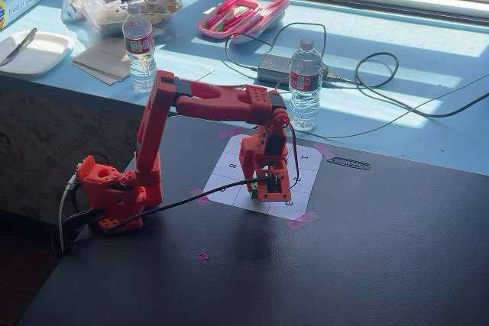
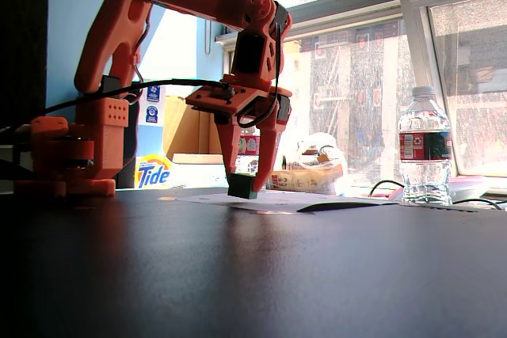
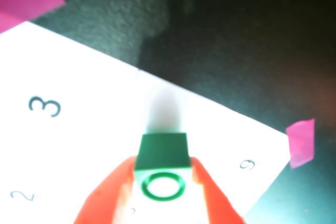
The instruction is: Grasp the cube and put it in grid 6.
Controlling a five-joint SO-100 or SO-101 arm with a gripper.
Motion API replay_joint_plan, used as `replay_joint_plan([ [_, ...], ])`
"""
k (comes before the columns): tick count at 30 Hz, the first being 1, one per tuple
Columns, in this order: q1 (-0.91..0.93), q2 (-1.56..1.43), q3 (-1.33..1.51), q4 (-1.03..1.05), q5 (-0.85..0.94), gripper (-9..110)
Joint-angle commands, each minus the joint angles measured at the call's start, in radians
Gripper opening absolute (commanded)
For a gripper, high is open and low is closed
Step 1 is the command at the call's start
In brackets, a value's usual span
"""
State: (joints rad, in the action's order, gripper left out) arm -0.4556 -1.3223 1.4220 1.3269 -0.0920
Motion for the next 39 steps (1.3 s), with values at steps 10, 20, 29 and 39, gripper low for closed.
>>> replay_joint_plan([
  [10,-0.032,-0.009,-0.006,0.034,0.051,21],
  [20,-0.031,-0.072,0.009,0.089,0.081,41],
  [29,0.092,-0.279,-0.121,0.233,0.098,17],
  [39,0.453,-0.486,-0.143,0.256,0.253,0],
])
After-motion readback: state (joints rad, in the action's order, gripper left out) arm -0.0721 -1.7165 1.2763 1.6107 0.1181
